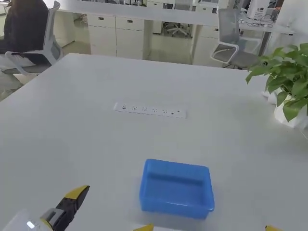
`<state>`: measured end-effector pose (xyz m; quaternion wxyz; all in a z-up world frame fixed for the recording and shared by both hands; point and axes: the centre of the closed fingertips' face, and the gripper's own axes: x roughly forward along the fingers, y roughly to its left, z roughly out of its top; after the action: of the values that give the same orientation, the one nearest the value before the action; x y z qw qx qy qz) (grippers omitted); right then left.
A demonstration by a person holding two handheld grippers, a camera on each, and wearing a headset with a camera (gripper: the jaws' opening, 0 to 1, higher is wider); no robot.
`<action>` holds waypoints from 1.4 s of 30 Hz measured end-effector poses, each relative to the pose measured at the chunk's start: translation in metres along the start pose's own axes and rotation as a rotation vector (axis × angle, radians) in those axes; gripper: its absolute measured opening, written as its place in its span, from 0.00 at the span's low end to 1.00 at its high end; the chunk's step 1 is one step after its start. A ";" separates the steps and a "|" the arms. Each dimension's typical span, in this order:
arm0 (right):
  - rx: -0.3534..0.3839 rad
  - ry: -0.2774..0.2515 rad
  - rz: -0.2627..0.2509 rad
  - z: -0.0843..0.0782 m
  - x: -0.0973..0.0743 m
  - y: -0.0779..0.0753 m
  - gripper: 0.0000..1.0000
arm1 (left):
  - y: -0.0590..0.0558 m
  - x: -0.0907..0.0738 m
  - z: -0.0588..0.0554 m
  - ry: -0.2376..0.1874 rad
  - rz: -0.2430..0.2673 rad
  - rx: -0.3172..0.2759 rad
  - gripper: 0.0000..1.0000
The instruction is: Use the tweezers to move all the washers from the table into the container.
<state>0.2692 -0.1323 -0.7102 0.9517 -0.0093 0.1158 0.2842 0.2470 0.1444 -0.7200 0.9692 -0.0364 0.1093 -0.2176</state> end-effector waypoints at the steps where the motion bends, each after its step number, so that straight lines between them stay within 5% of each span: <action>1: 0.007 -0.005 -0.001 0.001 -0.001 0.000 0.74 | 0.000 0.000 0.000 -0.001 -0.001 -0.001 0.84; 12: 0.065 -0.029 -0.047 0.003 -0.007 -0.014 0.74 | -0.002 -0.001 0.000 0.008 -0.006 0.022 0.84; 18: 0.058 -0.011 -0.051 0.000 -0.008 -0.016 0.77 | -0.002 -0.002 -0.002 0.026 -0.006 0.045 0.81; 20: 0.060 0.043 -0.084 -0.009 -0.008 -0.023 0.80 | -0.003 -0.002 -0.003 0.031 -0.010 0.049 0.81; 26: 0.024 0.049 -0.096 -0.005 -0.012 -0.024 0.80 | -0.004 -0.002 -0.005 0.043 -0.022 0.058 0.81; 32: 0.022 0.069 -0.042 0.001 -0.005 -0.008 0.78 | -0.007 -0.002 -0.006 0.054 -0.047 0.041 0.83; 36: -0.033 0.111 0.022 0.000 0.003 0.009 0.69 | -0.009 -0.001 -0.019 0.136 -0.070 0.028 0.83; 42: -0.060 0.169 0.165 -0.007 0.010 0.038 0.50 | -0.023 -0.001 -0.029 0.205 -0.185 -0.045 0.66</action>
<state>0.2546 -0.0956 -0.7176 0.9112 -0.0521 0.1875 0.3632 0.2299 0.1231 -0.7457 0.9277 -0.0456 0.2086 -0.3061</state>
